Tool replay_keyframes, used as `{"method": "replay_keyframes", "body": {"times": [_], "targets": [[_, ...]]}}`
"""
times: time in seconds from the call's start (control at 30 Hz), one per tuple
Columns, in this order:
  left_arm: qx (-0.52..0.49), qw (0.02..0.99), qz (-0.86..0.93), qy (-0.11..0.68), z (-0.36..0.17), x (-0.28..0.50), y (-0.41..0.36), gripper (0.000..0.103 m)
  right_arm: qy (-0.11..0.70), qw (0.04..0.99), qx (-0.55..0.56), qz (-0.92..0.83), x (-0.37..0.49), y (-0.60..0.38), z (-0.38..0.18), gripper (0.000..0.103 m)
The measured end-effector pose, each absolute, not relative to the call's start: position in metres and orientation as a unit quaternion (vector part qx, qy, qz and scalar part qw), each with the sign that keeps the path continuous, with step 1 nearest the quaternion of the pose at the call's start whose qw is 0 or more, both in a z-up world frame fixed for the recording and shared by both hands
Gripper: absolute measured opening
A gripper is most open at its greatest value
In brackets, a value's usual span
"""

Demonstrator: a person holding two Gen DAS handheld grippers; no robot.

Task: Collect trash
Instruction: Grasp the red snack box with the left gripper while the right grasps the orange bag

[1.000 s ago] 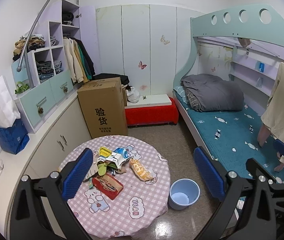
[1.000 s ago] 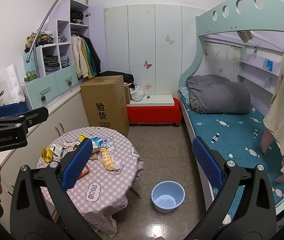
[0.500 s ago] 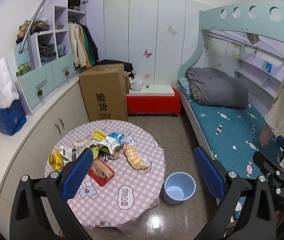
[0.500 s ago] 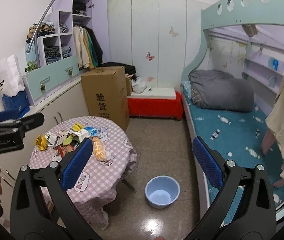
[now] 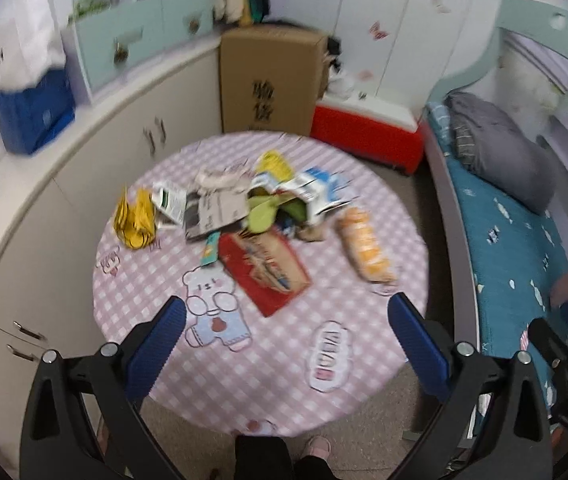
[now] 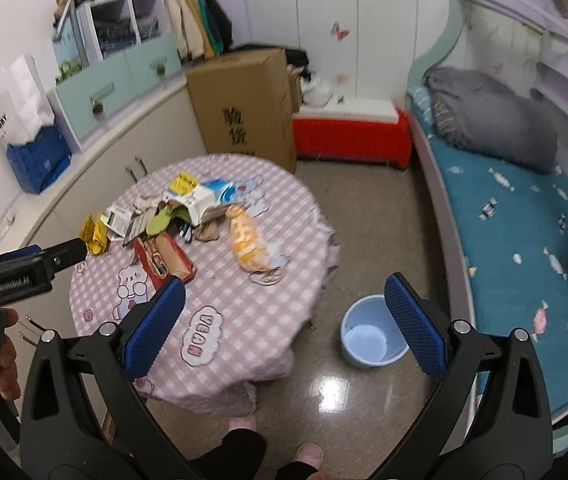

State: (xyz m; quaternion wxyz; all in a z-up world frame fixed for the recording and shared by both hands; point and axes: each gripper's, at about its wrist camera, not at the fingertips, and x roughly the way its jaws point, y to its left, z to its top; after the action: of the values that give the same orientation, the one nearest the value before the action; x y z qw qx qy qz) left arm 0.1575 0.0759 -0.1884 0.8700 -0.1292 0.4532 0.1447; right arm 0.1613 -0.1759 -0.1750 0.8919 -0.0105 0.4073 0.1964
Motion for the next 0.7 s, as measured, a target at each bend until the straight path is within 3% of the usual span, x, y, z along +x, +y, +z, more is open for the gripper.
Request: {"method": "replay_keyframes", "body": {"times": [0.3, 0.4, 0.47, 0.5, 0.6, 0.7], "targets": [[-0.186, 0.811, 0.111, 0.544, -0.277, 0.242, 0.129, 0.099, 0.453, 0.877, -0.007, 0.158, 0.22, -0.118, -0.234, 0.097], [-0.158, 0.802, 0.113, 0.565, -0.305, 0.263, 0.126, 0.098, 0.465, 0.873, -0.011, 0.143, 0.237, -0.108, -0.252, 0.097], [-0.149, 0.788, 0.105, 0.588, -0.328, 0.273, 0.128, 0.085, 0.474, 0.87, -0.01, 0.136, 0.25, -0.103, -0.263, 0.097], [-0.148, 0.778, 0.107, 0.601, -0.337, 0.276, 0.13, 0.072, 0.476, 0.869, -0.011, 0.134, 0.255, -0.1, -0.268, 0.097], [-0.18, 0.769, 0.091, 0.607, -0.351, 0.28, 0.14, 0.066, 0.483, 0.865, -0.03, 0.135, 0.272, -0.087, -0.285, 0.097], [-0.186, 0.775, 0.067, 0.601, -0.352, 0.283, 0.141, 0.047, 0.485, 0.862, -0.052, 0.138, 0.287, -0.073, -0.302, 0.097]]}}
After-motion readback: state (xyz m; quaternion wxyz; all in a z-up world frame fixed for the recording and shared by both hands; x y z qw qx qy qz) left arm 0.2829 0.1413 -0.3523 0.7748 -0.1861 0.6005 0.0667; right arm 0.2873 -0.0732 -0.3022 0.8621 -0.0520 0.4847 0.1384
